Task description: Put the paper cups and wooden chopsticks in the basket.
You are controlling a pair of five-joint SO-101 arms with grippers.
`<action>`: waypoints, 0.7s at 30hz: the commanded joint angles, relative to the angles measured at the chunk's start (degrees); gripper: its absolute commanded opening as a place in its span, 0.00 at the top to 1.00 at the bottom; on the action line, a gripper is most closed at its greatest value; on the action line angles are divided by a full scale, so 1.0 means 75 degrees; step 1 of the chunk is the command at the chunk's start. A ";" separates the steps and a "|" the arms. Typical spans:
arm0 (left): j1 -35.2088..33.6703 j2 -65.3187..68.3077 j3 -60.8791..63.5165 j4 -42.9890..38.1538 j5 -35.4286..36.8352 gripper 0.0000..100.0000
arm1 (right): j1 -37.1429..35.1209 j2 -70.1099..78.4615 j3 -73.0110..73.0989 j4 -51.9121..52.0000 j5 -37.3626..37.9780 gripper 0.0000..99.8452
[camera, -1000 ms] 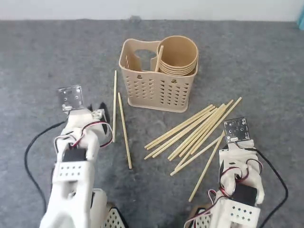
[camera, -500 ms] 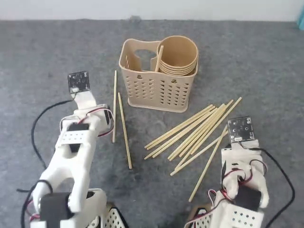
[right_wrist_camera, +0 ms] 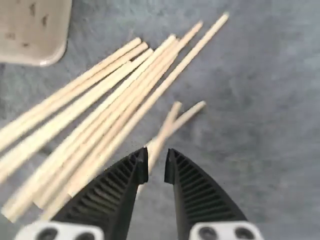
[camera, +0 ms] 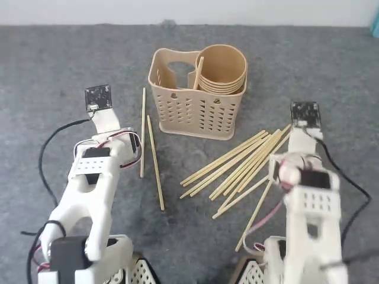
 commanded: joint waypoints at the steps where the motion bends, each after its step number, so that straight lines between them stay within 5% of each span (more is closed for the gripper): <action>1: -0.0035 -0.0035 -0.0358 0.0000 0.0023 0.88 | -0.0393 0.1166 -0.0610 -0.0639 -0.1336 0.91; 9: -0.0035 -0.0023 -0.0322 -0.0234 0.0023 0.88 | -0.0029 0.3053 -0.0610 -0.1952 -0.1371 0.91; 21: -0.0035 -0.0023 -0.0322 -0.0234 0.0023 0.88 | 0.0334 0.3417 -0.0774 -0.2022 -0.1371 0.91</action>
